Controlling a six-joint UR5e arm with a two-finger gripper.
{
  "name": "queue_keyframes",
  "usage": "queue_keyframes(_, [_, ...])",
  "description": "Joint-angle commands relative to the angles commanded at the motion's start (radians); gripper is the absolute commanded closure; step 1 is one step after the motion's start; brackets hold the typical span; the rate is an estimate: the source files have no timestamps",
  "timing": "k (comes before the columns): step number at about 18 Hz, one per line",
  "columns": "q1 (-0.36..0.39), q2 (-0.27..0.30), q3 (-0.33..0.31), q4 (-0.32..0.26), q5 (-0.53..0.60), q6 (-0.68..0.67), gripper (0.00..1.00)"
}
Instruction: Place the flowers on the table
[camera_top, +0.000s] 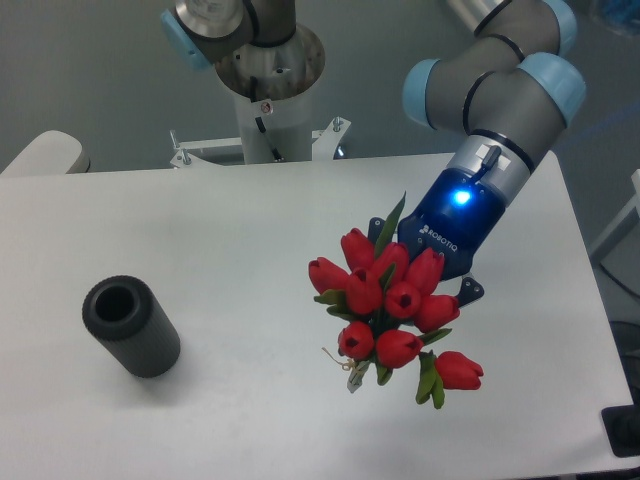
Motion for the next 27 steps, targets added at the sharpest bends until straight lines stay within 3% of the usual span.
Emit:
queue_keyframes(10, [0.005,0.009,0.002,-0.002,0.018,0.028,0.68])
queue_keyframes(16, [-0.008,0.044,-0.012,-0.003,0.23,0.049,0.68])
queue_keyframes(27, [-0.015,0.147,-0.207,-0.003,0.603,0.328,0.68])
